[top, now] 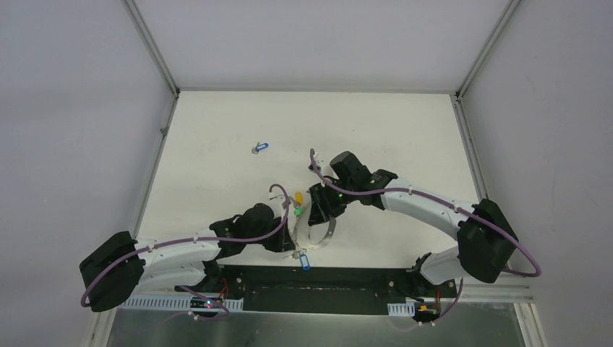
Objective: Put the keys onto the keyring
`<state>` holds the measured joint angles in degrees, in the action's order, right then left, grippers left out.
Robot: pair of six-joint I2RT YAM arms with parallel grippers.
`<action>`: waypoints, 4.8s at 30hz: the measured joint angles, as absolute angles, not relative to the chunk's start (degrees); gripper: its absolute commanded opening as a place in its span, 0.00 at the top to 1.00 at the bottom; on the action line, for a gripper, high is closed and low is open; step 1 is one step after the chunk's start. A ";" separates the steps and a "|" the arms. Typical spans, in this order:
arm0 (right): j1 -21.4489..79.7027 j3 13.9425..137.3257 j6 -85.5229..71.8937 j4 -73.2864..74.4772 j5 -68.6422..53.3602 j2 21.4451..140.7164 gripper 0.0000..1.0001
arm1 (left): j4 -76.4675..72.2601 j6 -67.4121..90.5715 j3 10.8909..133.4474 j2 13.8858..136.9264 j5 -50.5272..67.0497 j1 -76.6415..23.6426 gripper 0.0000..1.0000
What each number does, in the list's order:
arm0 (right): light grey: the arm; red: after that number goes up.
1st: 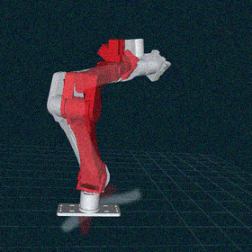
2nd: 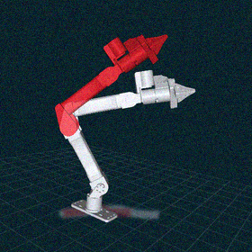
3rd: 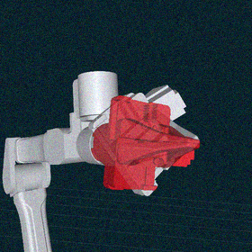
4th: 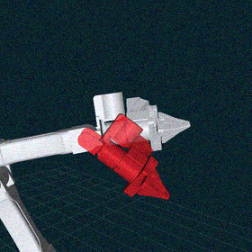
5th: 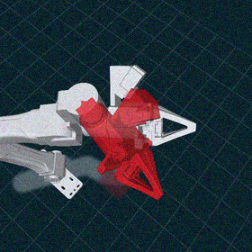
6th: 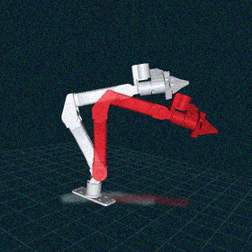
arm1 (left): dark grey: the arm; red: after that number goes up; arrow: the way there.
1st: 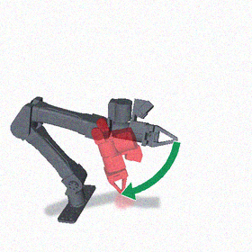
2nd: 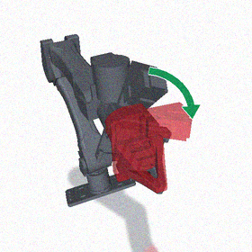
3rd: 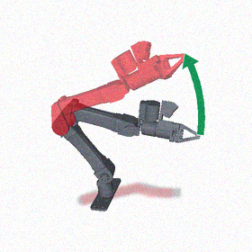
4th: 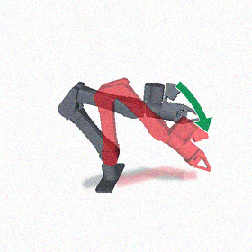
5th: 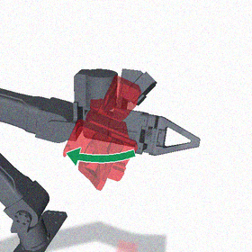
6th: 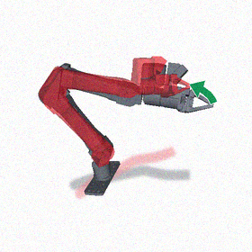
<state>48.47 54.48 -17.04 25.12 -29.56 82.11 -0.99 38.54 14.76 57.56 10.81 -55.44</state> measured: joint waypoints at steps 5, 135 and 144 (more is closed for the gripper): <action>48.23 54.43 -17.08 25.10 -29.63 81.65 0.51 | 2.07 37.28 16.25 55.48 10.59 -55.44 1.00; 47.51 34.54 -10.81 -22.79 -41.17 56.45 0.05 | 10.81 -5.72 36.80 36.18 18.72 -55.42 1.00; 43.40 47.22 -21.63 -21.69 -31.53 74.50 0.05 | 18.83 -6.09 36.77 30.83 10.68 -55.42 1.00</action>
<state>43.40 47.22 -21.63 -21.69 -31.53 74.50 18.83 -6.09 36.77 30.83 10.68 -55.42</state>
